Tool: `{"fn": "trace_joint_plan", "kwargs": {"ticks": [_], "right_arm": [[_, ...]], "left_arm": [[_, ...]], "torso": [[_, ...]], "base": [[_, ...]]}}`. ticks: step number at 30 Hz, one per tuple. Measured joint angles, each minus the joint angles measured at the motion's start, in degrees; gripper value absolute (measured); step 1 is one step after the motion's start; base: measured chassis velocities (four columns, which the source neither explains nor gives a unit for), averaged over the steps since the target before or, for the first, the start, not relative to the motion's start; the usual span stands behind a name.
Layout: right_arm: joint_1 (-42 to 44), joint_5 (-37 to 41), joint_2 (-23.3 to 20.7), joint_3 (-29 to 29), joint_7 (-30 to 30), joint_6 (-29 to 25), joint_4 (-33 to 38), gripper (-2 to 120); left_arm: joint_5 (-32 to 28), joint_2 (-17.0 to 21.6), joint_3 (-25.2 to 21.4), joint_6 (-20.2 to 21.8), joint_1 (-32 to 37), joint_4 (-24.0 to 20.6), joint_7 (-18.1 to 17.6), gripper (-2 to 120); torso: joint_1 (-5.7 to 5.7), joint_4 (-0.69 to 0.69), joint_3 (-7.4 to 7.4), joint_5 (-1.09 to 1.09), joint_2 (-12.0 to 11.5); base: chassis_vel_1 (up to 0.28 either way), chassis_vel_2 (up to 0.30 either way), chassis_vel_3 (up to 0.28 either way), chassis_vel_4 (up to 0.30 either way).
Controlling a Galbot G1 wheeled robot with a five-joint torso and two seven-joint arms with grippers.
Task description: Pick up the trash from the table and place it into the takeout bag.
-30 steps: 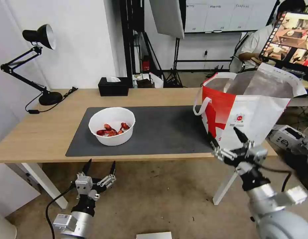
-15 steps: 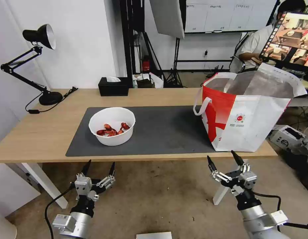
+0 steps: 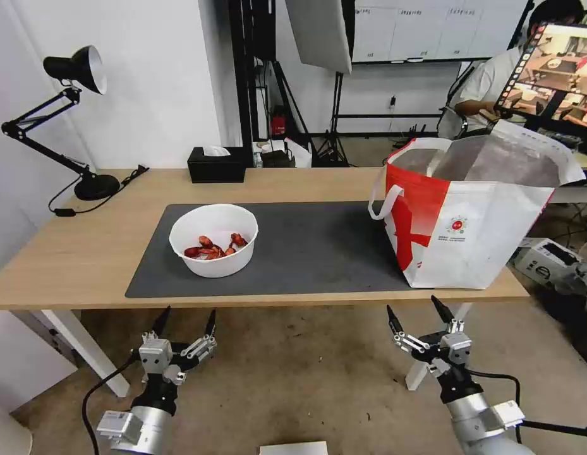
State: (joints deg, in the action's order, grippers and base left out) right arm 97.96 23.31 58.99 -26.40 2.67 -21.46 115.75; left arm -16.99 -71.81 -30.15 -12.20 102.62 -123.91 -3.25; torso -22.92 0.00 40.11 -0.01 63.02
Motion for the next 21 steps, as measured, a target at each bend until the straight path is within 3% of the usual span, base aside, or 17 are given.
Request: {"fn": "trace_joint_plan", "kwargs": {"ticks": [13, 21], "right_arm": [[-0.2, 0.5, -0.1, 0.5, -0.1, 0.9, -0.1, 100], [-0.2, 0.5, -0.1, 0.5, -0.2, 0.9, 0.0, 100]], "left_arm": [[-1.1, 0.9, -0.5, 0.2, -0.9, 0.5, 0.0, 100], [-7.6, 6.7, -3.1, 4.7, -8.2, -0.7, -2.1, 100]], "torso": [[0.00, 0.00, 0.00, 0.00, 0.0], [0.00, 0.00, 0.00, 0.00, 0.0]], "base": [[0.000, 0.000, 0.000, 0.000], [0.000, 0.000, 0.000, 0.000]]}}
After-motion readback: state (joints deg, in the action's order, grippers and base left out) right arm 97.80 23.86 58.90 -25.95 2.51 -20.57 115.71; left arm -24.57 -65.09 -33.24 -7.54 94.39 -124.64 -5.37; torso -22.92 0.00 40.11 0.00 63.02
